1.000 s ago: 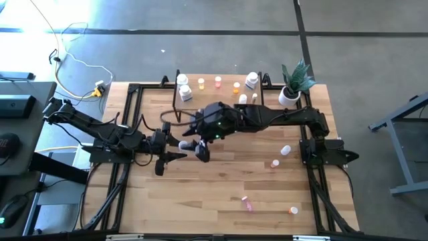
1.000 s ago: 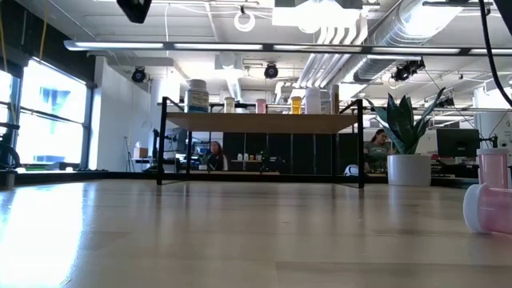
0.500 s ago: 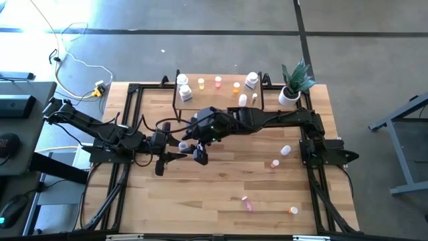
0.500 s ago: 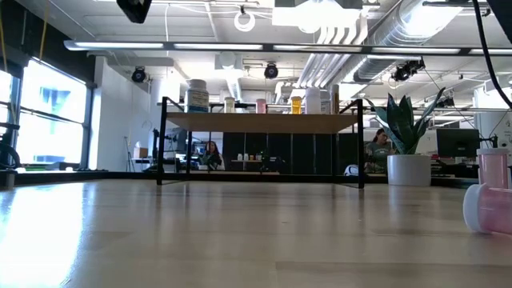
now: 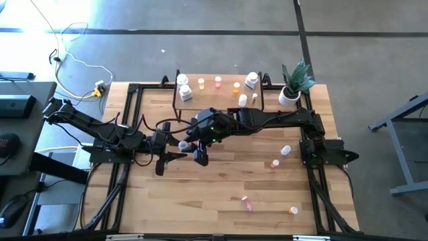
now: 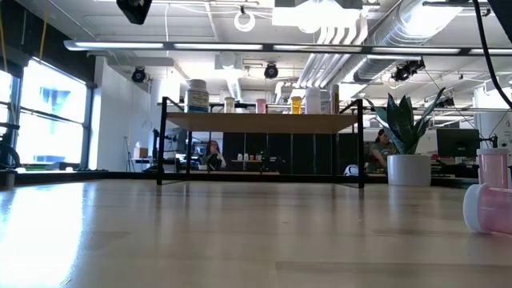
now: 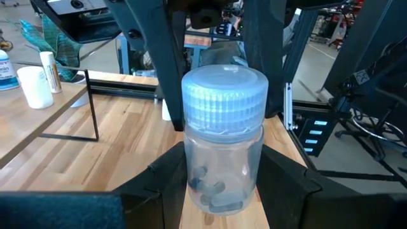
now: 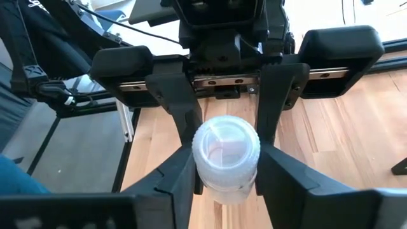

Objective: Pick and place medicine bottles onto shelf by color
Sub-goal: Put the transparent pill bottle on the shelf

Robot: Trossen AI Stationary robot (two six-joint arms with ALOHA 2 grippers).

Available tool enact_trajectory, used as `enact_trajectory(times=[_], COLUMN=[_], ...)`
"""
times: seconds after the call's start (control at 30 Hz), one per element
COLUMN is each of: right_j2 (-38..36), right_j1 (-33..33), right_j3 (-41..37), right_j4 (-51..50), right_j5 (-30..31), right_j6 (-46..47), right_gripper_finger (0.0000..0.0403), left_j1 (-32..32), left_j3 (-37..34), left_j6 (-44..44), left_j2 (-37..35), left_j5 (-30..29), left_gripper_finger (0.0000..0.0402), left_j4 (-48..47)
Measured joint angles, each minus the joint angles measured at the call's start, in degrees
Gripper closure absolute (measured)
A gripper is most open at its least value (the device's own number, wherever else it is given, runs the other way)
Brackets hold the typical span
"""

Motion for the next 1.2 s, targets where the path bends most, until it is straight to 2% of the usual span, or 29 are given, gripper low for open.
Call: enact_trajectory(times=[0.4, 0.7, 0.9, 1.2], right_j2=[0.00, 0.00, 0.00, -0.08], right_j1=[0.00, -0.02, -0.07, -1.61], right_j3=[0.00, 0.00, 0.00, 0.00], right_j4=[0.02, 0.04, -0.18, -0.90], right_j5=[0.19, 0.82, 2.50, 3.90], right_j6=[0.43, 0.61, 0.83, 1.29], right_gripper_finger=[0.0271, 0.0272, 0.0272, 0.0272], left_j1=[0.00, -0.02, -0.02, 3.05], left_j3=[0.00, 0.00, 0.10, 1.44], left_j6=[0.28, 0.48, -0.15, -0.15], left_j2=[0.00, 0.02, -0.31, -0.35], left_j5=[0.08, 0.09, -3.20, -2.57], left_gripper_finger=[0.0236, 0.0184, 0.0154, 0.0151], left_j4=[0.04, 0.07, 0.04, -0.04])
